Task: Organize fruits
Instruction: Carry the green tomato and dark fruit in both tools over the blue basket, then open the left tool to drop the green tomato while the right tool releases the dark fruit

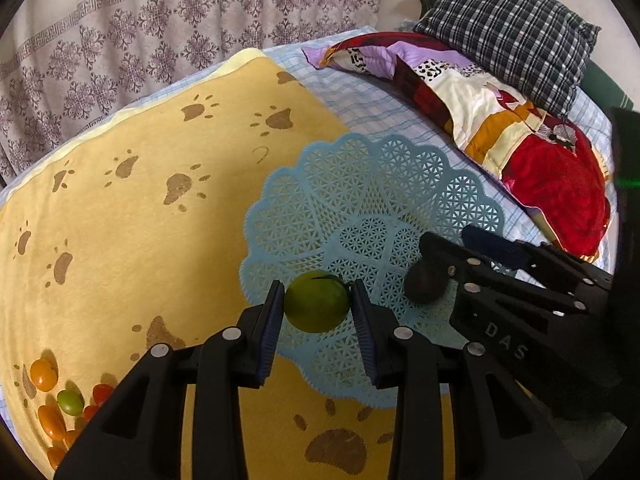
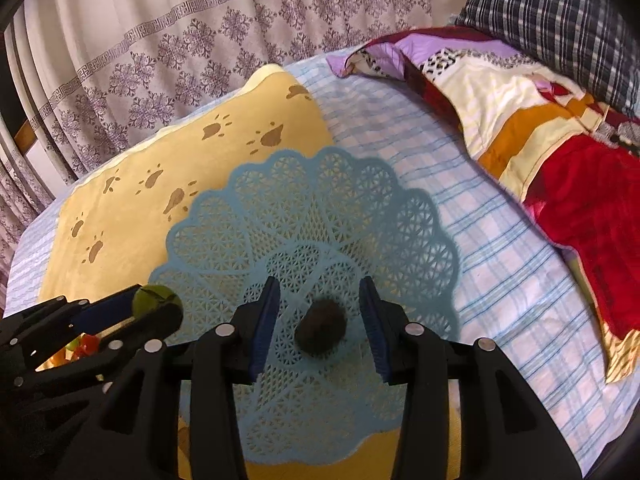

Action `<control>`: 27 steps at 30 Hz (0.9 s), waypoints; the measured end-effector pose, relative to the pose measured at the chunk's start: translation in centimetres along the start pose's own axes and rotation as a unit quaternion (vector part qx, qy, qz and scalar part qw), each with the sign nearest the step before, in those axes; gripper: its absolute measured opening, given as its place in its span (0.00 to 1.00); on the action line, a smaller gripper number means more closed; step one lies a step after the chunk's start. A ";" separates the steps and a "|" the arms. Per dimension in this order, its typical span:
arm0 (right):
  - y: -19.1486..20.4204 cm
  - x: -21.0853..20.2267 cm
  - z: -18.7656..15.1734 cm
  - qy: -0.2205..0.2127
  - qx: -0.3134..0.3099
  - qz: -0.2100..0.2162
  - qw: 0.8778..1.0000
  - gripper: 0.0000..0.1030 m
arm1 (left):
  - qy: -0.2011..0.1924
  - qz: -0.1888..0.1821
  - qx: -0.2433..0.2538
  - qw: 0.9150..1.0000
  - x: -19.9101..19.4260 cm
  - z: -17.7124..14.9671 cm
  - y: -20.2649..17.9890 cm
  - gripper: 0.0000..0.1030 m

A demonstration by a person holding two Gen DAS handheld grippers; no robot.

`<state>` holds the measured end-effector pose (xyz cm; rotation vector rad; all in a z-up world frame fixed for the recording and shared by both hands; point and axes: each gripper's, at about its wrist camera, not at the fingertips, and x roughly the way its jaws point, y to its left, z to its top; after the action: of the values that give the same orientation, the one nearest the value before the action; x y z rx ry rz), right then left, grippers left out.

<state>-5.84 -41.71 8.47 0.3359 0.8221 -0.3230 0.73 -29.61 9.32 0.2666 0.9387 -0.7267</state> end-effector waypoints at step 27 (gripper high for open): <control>0.6 -1.5 0.1 -0.038 -0.005 -0.005 0.999 0.69 | -0.024 0.043 -0.045 0.998 -2.9 -1.0 2.7 0.78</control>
<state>-6.49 -40.96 9.73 0.3089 0.7508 -0.3381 0.80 -25.85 10.80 0.2081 0.9073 -0.6081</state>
